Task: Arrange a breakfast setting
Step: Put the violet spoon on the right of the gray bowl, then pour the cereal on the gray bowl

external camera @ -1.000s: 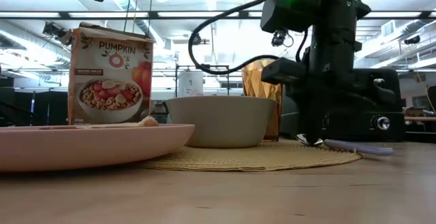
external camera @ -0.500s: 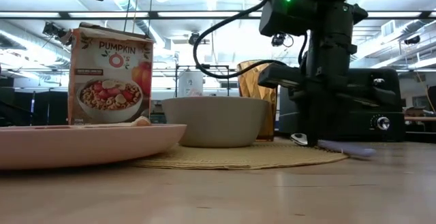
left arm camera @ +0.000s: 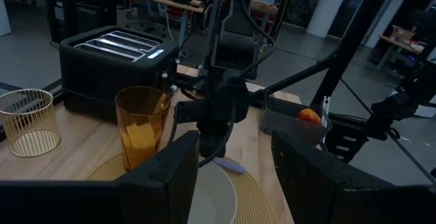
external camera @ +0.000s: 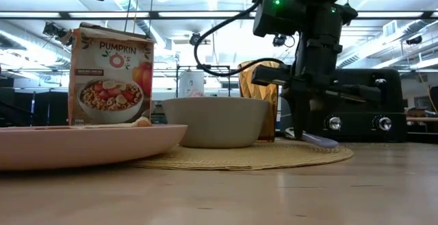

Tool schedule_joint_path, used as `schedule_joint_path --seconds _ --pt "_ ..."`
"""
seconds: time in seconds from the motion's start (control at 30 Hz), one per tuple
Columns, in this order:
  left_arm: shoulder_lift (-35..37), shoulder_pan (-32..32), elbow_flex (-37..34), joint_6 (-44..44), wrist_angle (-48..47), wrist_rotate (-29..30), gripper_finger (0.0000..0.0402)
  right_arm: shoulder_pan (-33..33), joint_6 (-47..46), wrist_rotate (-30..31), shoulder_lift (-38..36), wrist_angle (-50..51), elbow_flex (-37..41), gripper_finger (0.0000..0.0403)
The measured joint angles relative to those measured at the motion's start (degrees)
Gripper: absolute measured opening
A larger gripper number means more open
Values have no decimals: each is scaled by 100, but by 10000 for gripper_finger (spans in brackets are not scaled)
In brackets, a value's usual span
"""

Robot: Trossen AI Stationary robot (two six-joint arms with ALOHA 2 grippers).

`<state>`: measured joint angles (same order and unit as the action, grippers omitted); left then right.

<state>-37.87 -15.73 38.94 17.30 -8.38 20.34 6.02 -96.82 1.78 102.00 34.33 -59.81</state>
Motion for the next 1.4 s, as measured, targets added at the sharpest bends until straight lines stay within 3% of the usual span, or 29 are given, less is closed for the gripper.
schedule_joint_path --seconds 0.33,0.47,0.7,0.83,1.0,1.1,1.27,1.4 --pt "2 0 18 -151 -35 7 192 -20 101 74 7 -3 44 66" --pt "-77 15 415 -232 -407 154 192 -20 96 70 7 -39 44 79" --pt "-481 17 1263 -233 -1733 844 192 -20 152 -35 5 -43 44 130" --pt "-793 185 2134 57 -2855 1136 192 12 408 -184 -220 105 -97 148" --pt "-1345 1003 3405 502 -4693 1148 192 235 709 31 -936 789 -487 160" --pt "-1718 1752 3826 453 -5471 1021 192 373 959 267 -1486 886 -632 166" --pt "-2290 3321 4223 -459 -5637 211 190 541 1789 711 -2328 700 -789 174" --pt "-2822 4440 4802 -1012 -5690 37 182 692 2555 1140 -2860 505 -861 182"
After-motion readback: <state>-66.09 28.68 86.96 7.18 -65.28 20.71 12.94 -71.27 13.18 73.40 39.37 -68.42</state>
